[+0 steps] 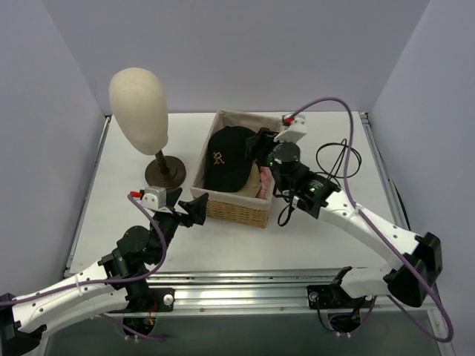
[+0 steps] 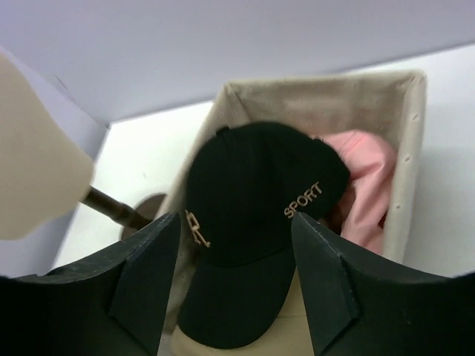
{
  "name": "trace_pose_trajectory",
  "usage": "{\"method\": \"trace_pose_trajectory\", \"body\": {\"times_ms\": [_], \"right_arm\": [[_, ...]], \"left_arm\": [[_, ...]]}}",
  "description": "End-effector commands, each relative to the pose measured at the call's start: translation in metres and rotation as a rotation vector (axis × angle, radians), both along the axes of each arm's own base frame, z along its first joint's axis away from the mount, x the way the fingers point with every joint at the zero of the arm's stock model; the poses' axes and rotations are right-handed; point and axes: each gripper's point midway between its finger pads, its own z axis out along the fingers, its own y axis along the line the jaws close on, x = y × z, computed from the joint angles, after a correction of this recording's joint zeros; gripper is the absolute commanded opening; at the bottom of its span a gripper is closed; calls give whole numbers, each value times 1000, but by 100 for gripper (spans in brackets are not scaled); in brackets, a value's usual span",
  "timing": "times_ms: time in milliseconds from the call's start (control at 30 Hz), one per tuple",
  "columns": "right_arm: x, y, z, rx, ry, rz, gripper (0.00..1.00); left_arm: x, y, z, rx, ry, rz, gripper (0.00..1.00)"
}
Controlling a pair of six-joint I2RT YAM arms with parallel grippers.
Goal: Stack the hats
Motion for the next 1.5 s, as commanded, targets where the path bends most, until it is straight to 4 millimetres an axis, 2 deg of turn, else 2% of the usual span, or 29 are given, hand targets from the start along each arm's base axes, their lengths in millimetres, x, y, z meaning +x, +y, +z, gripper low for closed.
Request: {"method": "trace_pose_trajectory", "body": {"times_ms": [0, 100, 133, 167, 233, 267, 300, 333, 367, 400, 433, 533, 733, 800, 833, 867, 933, 1033, 1133, 1167, 1333, 1400, 1433, 1467], "right_arm": [[16, 27, -30, -6, 88, 12, 57], [32, 48, -45, 3, 132, 15, 61], [38, 54, -61, -18, 162, 8, 62], [43, 59, -57, -6, 160, 6, 62], [48, 69, -63, -16, 168, 3, 62], [52, 75, -76, -39, 188, 2, 62], [55, 81, -71, -33, 183, 0, 62], [56, 80, -78, -59, 200, -19, 62], [60, 83, -92, -93, 225, -35, 62], [64, 85, -88, -91, 221, -52, 62], [66, 82, -103, -131, 245, -88, 62], [69, 79, -112, -139, 254, -126, 61], [72, 86, -117, -162, 258, -99, 59], [75, 85, -113, -178, 256, -117, 59], [75, 83, -121, -210, 276, -127, 59], [78, 84, -117, -217, 274, -131, 59], [79, 84, -129, -254, 301, -135, 58], [80, 85, -134, -270, 308, -137, 54], [80, 86, -131, -261, 296, -125, 42], [80, 86, -130, -263, 293, -122, 32], [82, 82, -109, -263, 253, -123, 1], [81, 80, -101, -271, 237, -115, 0], [83, 82, -88, -259, 203, -105, 0], [83, 83, -84, -265, 194, -89, 0]], "left_arm": [[1, 17, 11, -85, -14, 69, 96], [1, 23, 10, -99, -14, 89, 96], [2, 25, 11, -104, -13, 98, 96], [2, 26, 10, -103, -12, 101, 96], [2, 27, 10, -104, -11, 105, 96], [2, 27, 9, -105, -11, 107, 96], [2, 26, 9, -105, -10, 105, 96], [2, 27, 10, -106, -10, 105, 96], [2, 27, 10, -106, -10, 108, 96], [2, 28, 10, -108, -10, 111, 96], [2, 28, 9, -104, -10, 112, 96], [3, 29, 9, -101, -10, 118, 96], [3, 28, 10, -107, -10, 113, 96], [3, 27, 9, -105, -10, 111, 96], [3, 27, 10, -106, -11, 110, 96], [3, 27, 9, -104, -9, 111, 96], [3, 27, 9, -105, -10, 111, 96], [3, 28, 9, -107, -9, 116, 96], [4, 28, 7, -101, -8, 119, 96], [4, 27, 8, -101, -10, 118, 96], [6, 24, 6, -83, -7, 122, 96], [6, 24, 6, -79, -5, 124, 96], [6, 25, 5, -78, -4, 126, 96], [6, 25, 5, -78, -4, 126, 96]]}}
